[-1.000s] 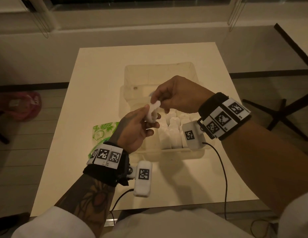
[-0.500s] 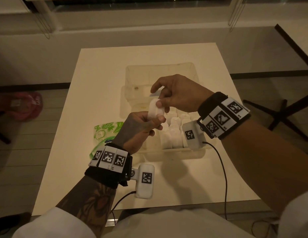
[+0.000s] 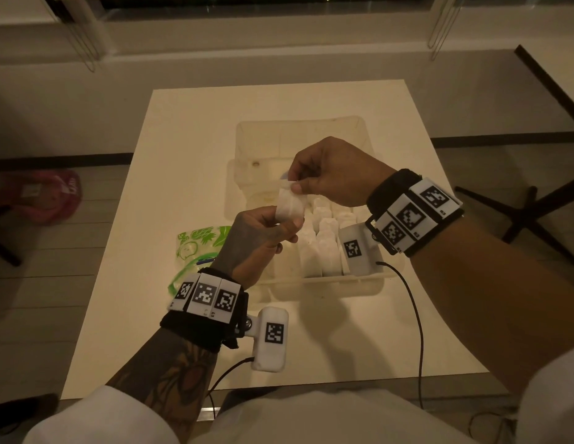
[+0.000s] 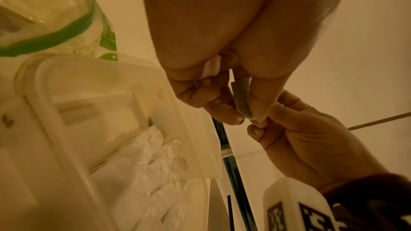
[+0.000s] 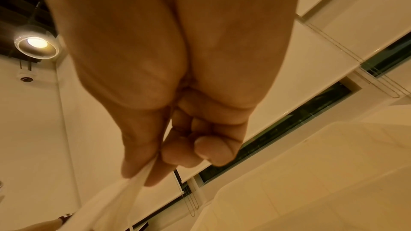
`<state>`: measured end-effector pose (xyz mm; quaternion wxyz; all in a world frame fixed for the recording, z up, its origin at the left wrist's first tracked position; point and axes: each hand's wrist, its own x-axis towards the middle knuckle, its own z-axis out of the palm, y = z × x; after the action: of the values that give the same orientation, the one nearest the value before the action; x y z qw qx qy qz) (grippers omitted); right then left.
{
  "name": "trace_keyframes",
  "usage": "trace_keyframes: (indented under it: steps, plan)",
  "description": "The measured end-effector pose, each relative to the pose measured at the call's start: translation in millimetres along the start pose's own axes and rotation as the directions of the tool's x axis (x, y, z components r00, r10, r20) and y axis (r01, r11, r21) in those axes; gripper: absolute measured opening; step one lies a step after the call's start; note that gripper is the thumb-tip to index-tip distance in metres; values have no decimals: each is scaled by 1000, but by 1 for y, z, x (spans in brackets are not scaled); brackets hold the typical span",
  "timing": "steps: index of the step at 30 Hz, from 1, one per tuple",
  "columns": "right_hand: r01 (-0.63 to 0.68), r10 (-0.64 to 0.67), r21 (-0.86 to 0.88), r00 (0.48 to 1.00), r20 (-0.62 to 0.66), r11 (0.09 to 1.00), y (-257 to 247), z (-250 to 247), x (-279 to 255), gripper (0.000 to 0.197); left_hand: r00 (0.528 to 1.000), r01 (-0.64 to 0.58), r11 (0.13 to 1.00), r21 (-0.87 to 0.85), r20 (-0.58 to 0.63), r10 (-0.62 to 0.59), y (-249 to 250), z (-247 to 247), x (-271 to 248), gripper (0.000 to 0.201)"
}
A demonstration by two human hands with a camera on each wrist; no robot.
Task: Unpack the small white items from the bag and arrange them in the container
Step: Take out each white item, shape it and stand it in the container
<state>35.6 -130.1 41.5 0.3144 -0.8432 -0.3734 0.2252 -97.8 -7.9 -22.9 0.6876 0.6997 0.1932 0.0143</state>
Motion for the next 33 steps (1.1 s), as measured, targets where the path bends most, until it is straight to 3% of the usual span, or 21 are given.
trace_keyframes:
  steps: [5,15,19,23,33]
  plan:
    - [-3,3,-7,1000,10,1000,-2,1,2,8,998,11,997,-82,-53,-16,0,1,-1,27]
    - [-9,12,-77,999,32,997,-5,8,10,8,997,-19,999,-25,-76,17,-6,-5,-6,19]
    - [-15,19,-74,999,47,997,-3,12,15,9,985,9,999,-44,-174,-17,-11,-13,-6,14]
    - [-48,53,-98,998,46,994,5,26,27,11,940,65,998,-6,-335,-63,-21,-26,-6,14]
    - [-130,188,-364,974,126,922,28,70,58,20,954,208,960,185,-253,-158,-41,-50,-29,18]
